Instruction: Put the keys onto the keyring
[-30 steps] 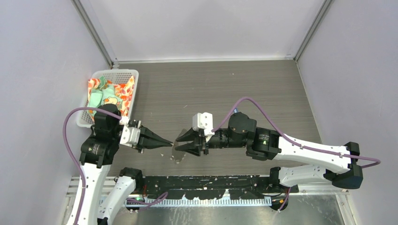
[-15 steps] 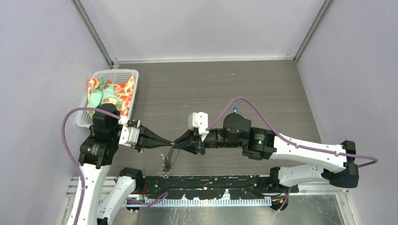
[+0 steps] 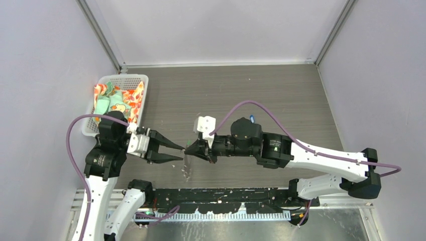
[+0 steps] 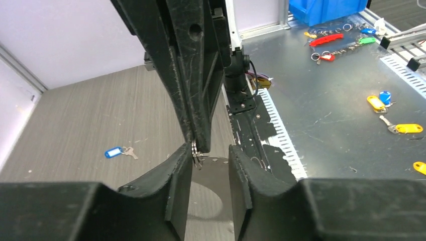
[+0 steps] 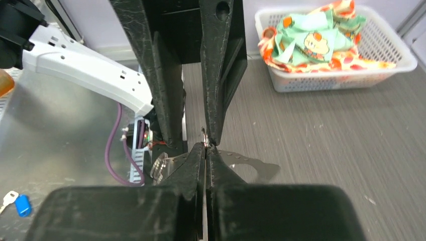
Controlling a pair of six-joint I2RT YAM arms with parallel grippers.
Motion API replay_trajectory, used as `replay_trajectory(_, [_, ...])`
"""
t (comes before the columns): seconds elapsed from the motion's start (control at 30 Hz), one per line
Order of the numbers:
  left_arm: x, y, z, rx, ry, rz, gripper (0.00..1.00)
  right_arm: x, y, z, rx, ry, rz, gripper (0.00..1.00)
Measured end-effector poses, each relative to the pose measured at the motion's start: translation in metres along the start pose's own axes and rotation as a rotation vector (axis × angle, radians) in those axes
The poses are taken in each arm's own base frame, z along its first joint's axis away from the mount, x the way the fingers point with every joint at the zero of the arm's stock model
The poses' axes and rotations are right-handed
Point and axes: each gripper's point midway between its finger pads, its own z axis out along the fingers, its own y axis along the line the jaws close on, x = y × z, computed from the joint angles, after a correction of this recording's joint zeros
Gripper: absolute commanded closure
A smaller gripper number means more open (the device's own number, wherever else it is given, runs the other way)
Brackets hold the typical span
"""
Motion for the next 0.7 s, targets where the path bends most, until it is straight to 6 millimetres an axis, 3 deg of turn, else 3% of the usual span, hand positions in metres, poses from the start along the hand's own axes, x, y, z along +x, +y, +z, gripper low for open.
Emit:
replay_trajectory(0.17, [0.006, -0.003, 0.000, -0.011, 0.007, -0.013, 0.59, 0.006, -0.004, -0.007, 0.031, 0.137, 0.036, 0.99])
replay_trajectory(0.3, [0.013, -0.006, -0.001, -0.030, 0.020, -0.007, 0.62, 0.002, -0.006, -0.020, 0.056, 0.250, 0.064, 0.99])
replay_trajectory(0.47, [0.021, -0.002, -0.002, -0.058, 0.041, -0.002, 0.65, -0.005, -0.009, -0.019, 0.084, 0.399, 0.111, 0.99])
replay_trajectory(0.53, [0.023, 0.000, -0.002, -0.064, 0.046, 0.005, 0.67, 0.000, -0.010, -0.014, 0.091, 0.468, 0.130, 0.99])
replay_trajectory(0.7, [0.027, 0.005, -0.003, -0.071, 0.054, 0.002, 0.73, 0.036, -0.009, -0.008, 0.109, 0.689, 0.181, 0.99])
